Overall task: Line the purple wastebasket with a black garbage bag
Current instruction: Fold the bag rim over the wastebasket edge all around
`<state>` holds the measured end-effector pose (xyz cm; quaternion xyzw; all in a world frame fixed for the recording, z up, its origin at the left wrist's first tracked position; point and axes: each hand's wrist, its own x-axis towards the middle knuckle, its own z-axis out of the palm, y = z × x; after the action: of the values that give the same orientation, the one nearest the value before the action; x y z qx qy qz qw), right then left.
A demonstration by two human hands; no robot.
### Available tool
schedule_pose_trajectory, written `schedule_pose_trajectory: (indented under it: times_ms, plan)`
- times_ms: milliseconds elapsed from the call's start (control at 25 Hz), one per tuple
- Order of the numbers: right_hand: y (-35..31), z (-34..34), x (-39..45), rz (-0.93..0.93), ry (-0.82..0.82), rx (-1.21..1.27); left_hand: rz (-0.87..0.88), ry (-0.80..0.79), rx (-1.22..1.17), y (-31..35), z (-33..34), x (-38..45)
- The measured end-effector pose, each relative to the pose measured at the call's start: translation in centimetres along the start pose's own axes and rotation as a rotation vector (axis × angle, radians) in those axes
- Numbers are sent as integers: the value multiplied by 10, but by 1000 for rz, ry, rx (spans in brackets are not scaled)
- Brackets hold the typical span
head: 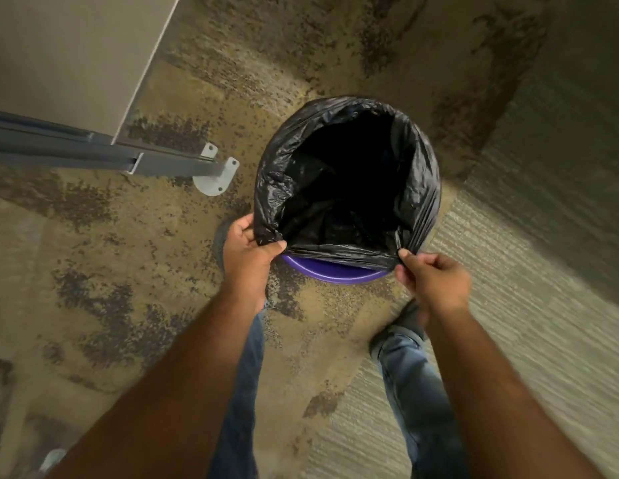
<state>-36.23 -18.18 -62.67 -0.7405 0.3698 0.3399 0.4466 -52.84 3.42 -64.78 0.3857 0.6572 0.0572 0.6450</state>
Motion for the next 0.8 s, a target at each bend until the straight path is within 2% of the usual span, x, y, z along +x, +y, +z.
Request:
schedule_pose_trajectory:
  times_ms: [120,280,520,600,800]
  plan:
    - [11,-5,6,-104,-5,77,12,14,-8,-10,2,-11]
    - [22,-22,20,-144,-141,116,1,9,-159,-20,-4,-12]
    - [29,-44,40,-235,-340,-179,-61,-52,-250,-32,-13,-21]
    - [29,-42,42,-266,-327,-260,-66,-71,-326,-32,-9,-20]
    - [27,-16,48,-336,-224,-171,-59,-45,-441,-25,3,-7]
